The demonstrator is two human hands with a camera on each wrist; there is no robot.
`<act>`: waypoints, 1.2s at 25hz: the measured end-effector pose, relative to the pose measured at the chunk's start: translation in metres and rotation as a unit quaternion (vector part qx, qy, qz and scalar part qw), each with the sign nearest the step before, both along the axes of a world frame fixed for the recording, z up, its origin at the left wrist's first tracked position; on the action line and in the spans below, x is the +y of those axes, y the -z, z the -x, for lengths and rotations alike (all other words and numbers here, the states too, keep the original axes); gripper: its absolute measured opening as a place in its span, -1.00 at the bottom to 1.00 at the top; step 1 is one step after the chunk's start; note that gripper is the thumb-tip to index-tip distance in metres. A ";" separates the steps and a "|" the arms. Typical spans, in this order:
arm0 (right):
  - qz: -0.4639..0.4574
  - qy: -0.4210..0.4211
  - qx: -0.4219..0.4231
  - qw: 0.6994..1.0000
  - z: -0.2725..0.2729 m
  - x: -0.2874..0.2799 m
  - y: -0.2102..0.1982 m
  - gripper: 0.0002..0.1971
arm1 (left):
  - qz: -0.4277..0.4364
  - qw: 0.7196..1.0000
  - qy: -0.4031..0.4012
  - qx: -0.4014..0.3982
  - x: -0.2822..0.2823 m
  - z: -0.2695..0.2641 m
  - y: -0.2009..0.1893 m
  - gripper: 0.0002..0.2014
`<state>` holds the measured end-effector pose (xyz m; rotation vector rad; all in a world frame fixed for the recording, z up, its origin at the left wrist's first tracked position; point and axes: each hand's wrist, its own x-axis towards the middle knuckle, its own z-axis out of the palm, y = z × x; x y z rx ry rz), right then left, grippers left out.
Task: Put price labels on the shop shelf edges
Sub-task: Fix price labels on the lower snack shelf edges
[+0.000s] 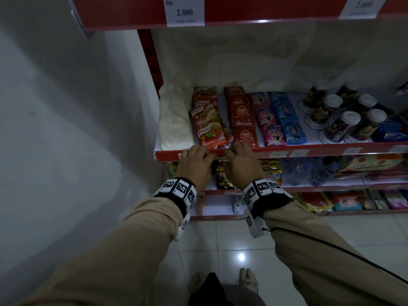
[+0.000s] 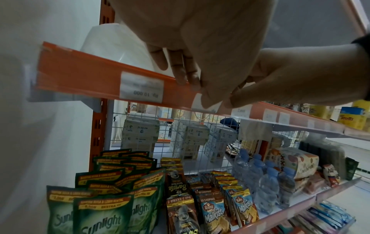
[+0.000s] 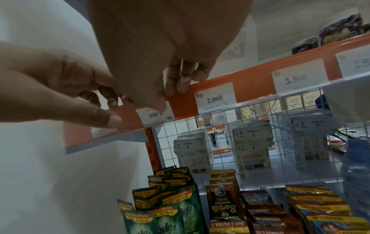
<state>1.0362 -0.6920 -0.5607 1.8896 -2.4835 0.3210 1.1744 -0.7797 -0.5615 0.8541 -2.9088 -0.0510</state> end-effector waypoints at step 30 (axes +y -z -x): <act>0.221 0.104 -0.553 0.797 -0.009 -0.024 -0.008 -0.81 | -0.205 0.949 -0.079 0.225 -0.021 0.002 0.003 -0.75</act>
